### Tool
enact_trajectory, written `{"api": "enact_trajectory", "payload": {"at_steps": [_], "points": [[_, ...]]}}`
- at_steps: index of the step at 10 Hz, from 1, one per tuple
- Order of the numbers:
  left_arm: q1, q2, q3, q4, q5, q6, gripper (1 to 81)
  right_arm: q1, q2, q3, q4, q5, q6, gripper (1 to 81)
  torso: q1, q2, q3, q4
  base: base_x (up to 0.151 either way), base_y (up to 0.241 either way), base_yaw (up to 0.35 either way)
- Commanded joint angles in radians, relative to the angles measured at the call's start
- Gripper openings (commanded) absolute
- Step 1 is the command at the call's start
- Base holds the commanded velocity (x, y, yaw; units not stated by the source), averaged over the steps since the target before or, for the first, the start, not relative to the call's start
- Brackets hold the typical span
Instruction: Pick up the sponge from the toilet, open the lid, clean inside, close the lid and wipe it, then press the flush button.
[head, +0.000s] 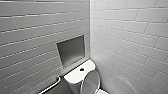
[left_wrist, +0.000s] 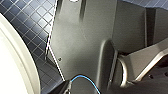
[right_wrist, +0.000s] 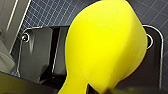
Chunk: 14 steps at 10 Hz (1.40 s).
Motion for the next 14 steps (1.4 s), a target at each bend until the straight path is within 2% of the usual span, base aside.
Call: {"api": "enact_trajectory", "payload": {"at_steps": [1, 3, 4, 7, 9, 11, 12, 14], "points": [[-0.024, -0.011, -0.001, 0.004, 0.069, 0.009, 81.1, 0.095, -0.267, 0.396, 0.012, 0.042, 0.015, 1.0, 0.0, 0.0, 0.0, 0.0, 0.0, 0.0, 0.0], [-0.024, -0.008, -0.001, 0.004, 0.079, 0.01, 81.1, 0.147, -0.381, 0.501, 0.014, 0.109, 0.052, 1.0, 0.0, 0.0, 0.0, 0.0, 0.0, 0.0, 0.0], [-0.023, -0.01, -0.001, 0.004, 0.081, 0.01, 81.1, 0.175, -0.431, 0.53, 0.014, 0.131, 0.076, 1.0, 0.0, 0.0, -0.064, 0.0, 0.0, 0.0, 0.0], [-0.02, -0.005, 0.0, 0.006, 0.081, 0.012, 81.1, 0.242, -0.517, 0.551, 0.011, 0.132, 0.13, 1.0, 0.0, 0.0, -0.125, 0.0, 0.0, 0.0, 0.0], [-0.02, -0.002, 0.0, 0.006, 0.081, 0.012, 81.1, 0.308, -0.574, 0.597, 0.012, 0.132, 0.147, 1.0, 0.0, 0.0, -0.194, 0.0, 0.0, 0.0, 0.0], [-0.018, 0.001, 0.0, 0.006, 0.081, 0.012, 81.1, 0.415, -0.6, 0.643, 0.006, 0.114, 0.145, 1.0, 0.0, 0.001, -0.262, 0.0, 0.0, 0.0, 0.0], [-0.018, 0.001, 0.0, 0.006, 0.081, 0.012, 81.1, 0.477, -0.596, 0.642, 0.003, 0.063, 0.145, 1.0, 0.001, 0.001, -0.207, 0.0, 0.0, 0.0, 0.0], [-0.017, 0.006, 0.0, 0.004, 0.081, 0.012, 81.1, 0.589, -0.559, 0.604, 0.003, -0.03, 0.145, 1.0, 0.001, 0.002, -0.235, 0.0, 0.0, 0.0, 0.0]]}}
